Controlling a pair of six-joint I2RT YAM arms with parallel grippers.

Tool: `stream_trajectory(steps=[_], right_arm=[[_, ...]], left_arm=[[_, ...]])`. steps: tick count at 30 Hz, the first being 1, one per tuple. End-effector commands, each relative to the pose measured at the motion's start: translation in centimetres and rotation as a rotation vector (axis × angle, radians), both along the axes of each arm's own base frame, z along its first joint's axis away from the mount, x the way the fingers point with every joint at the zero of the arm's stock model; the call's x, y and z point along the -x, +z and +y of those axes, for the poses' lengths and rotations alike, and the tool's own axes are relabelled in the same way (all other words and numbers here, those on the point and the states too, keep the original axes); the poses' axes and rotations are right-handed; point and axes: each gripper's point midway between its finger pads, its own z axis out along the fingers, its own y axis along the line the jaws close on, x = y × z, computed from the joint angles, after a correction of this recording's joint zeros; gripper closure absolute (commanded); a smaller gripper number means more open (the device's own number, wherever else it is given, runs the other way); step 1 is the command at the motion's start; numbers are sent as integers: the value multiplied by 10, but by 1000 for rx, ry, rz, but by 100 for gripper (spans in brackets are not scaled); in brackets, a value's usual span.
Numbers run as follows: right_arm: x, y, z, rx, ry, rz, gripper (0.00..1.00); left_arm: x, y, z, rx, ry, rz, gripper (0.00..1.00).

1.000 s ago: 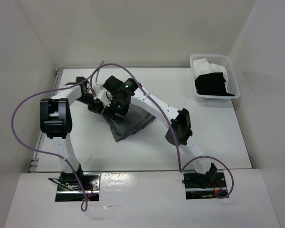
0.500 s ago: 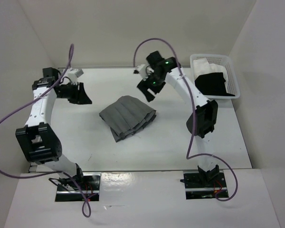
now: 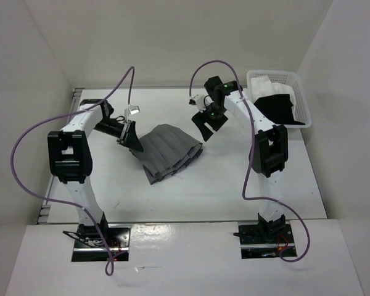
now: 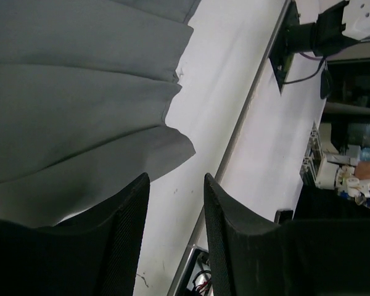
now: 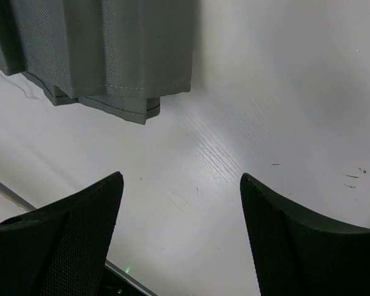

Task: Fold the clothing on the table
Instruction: Fold the skirt

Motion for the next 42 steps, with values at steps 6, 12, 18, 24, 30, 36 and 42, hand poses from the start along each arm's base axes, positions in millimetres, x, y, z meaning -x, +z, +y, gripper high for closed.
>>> stream_trajectory(steps=[6, 12, 18, 24, 30, 36, 42], right_arm=[[-4, 23, 9, -65, 3, -67, 19], [-2, 17, 8, -58, 2, -50, 19], [-3, 7, 10, -59, 5, -31, 19], [-2, 14, 9, -62, 13, -44, 19], [1, 30, -11, -77, -9, -73, 16], [-28, 76, -122, -127, -393, -284, 7], [0, 70, -248, -151, -792, -462, 1]], left_arm=[[17, -38, -18, 95, -91, 101, 53], [38, -73, -13, 95, -109, 204, 57], [43, -81, -8, 101, -89, 244, 57], [20, -50, -6, 62, -68, 145, 57], [-16, 57, 10, -94, 16, -179, 57], [-40, 132, 103, -226, 398, -413, 50], [-4, 69, 222, -415, 910, -317, 12]])
